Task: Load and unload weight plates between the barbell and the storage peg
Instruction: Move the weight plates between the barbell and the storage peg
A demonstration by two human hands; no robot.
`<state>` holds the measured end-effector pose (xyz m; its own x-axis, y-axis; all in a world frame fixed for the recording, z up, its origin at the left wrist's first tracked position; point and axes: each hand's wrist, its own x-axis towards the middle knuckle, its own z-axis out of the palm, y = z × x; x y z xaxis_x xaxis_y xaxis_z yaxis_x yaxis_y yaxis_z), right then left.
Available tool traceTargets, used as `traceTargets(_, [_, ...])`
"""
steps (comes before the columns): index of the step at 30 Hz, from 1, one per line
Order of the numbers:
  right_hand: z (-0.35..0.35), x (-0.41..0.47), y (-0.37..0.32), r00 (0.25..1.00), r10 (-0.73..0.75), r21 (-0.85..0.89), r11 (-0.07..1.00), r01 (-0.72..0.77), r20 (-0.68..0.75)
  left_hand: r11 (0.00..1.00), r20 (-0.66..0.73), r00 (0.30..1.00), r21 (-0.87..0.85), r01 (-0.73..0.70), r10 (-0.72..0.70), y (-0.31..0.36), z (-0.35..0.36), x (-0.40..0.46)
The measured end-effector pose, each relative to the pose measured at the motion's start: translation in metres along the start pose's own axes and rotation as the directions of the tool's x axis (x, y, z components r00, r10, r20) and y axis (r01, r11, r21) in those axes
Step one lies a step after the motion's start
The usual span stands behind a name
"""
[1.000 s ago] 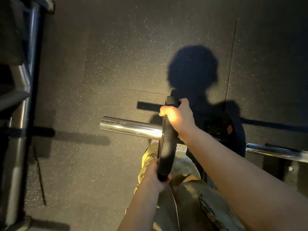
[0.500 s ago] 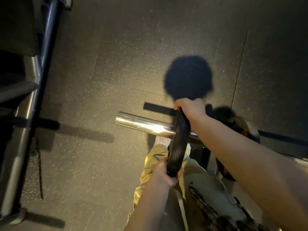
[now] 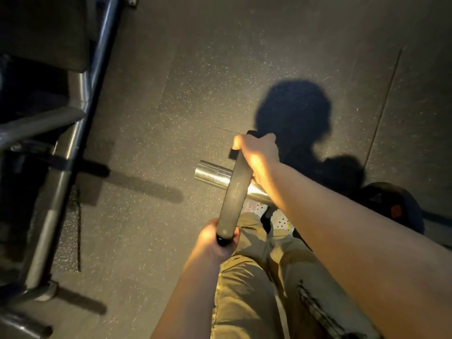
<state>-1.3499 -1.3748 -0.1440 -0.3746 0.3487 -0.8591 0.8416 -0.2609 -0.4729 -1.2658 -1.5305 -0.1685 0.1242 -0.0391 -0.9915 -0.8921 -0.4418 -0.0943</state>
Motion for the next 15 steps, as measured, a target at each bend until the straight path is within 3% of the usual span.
traceTargets(2, [-0.002,0.004,-0.001,1.0,0.024,0.014,1.0,-0.025,0.002,0.983,-0.012,0.998,0.174,-0.062,0.065,-0.002,-0.003,-0.008])
traceTargets(3, [-0.004,0.005,-0.001,0.999,0.042,0.02,0.999,-0.043,0.016,0.935,-0.038,0.986,0.325,-0.142,0.163,-0.003,-0.005,-0.012])
traceTargets(5, [-0.006,0.007,-0.001,0.997,0.06,0.023,0.998,-0.061,0.041,0.736,-0.016,0.879,0.554,-0.389,0.476,0.0,-0.009,-0.021])
traceTargets(7, [-0.006,0.006,-0.002,0.997,0.063,0.019,0.998,-0.064,0.039,0.577,0.214,0.759,0.533,-0.618,0.615,0.008,-0.006,-0.043])
traceTargets(9, [-0.006,0.005,-0.002,0.998,0.056,0.006,0.998,-0.056,0.026,0.444,0.434,0.687,0.538,-0.717,0.584,0.015,0.001,-0.059])
traceTargets(11, [-0.006,0.003,-0.001,0.999,0.037,-0.03,0.999,-0.036,0.015,0.127,0.564,0.63,0.683,-0.72,0.534,0.018,0.009,-0.059])
traceTargets(13, [-0.008,0.002,0.0,1.0,0.018,-0.046,0.999,-0.018,0.006,-0.266,0.584,0.573,0.796,-0.544,0.575,0.014,0.021,-0.061])
traceTargets(14, [-0.009,0.002,0.001,1.0,0.015,-0.05,0.999,-0.015,0.003,-0.35,0.571,0.53,0.814,-0.463,0.627,0.011,0.025,-0.062])
traceTargets(15, [-0.009,0.001,0.003,1.0,0.015,-0.057,0.998,-0.015,-0.002,-0.369,0.562,0.489,0.82,-0.438,0.667,0.007,0.027,-0.064])
